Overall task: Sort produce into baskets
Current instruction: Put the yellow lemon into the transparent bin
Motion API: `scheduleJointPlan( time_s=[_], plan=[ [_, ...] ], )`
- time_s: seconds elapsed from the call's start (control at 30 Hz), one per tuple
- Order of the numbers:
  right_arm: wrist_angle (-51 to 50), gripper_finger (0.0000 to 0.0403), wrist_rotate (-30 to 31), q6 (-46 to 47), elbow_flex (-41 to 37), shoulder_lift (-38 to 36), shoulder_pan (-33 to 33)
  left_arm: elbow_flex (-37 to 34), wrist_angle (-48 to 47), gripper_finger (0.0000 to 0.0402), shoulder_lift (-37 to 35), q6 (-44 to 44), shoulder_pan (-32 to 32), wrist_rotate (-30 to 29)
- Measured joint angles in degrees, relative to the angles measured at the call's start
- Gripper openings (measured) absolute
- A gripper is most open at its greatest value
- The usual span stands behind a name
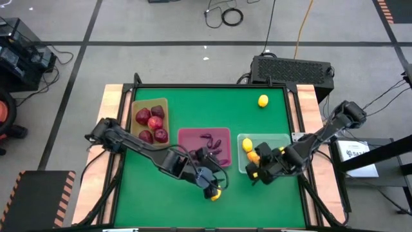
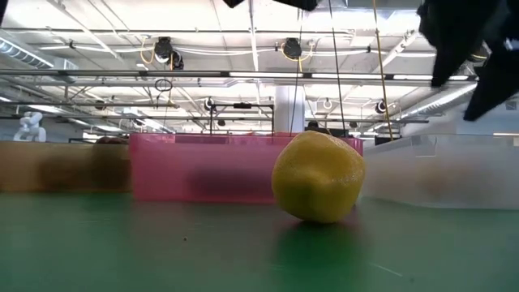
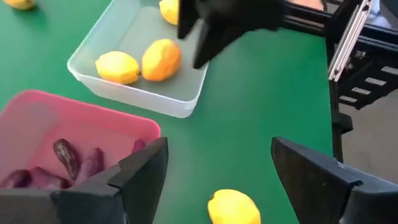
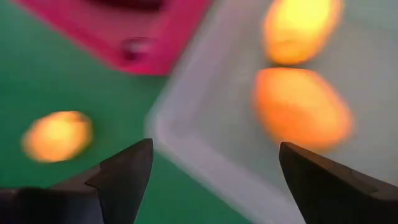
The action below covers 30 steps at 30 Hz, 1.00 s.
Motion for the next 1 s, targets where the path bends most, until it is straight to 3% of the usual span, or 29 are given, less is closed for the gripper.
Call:
scheduleJointPlan(
  time_s=[0.23,0.4,0.63,0.83,1.0],
  plan=[
    [16.9,0.0338,7.8,-1.1,0.0,0.0,5.1,0.0,0.3,0.0292,4.1,-2.8,-0.9,0.2],
    [25.6,0.0338,8.1,-5.9,0.0,0.0,6.9,0.0,0.3,0.0292,7.0,-2.5,-1.9,1.2],
    [32.0,0.0338,8.0,-9.9,0.0,0.0,7.8,0.0,0.5,0.0292,10.1,10.0,-2.3,1.8],
    [34.9,0.0338,7.8,-9.9,0.1,1.4,7.9,-0.1,-0.3,0.0292,12.1,18.8,-2.3,7.9],
    [39.7,0.0338,7.6,-9.8,0.1,4.6,7.9,-0.1,0.2,0.0292,12.6,22.1,-2.2,9.1]
  ],
)
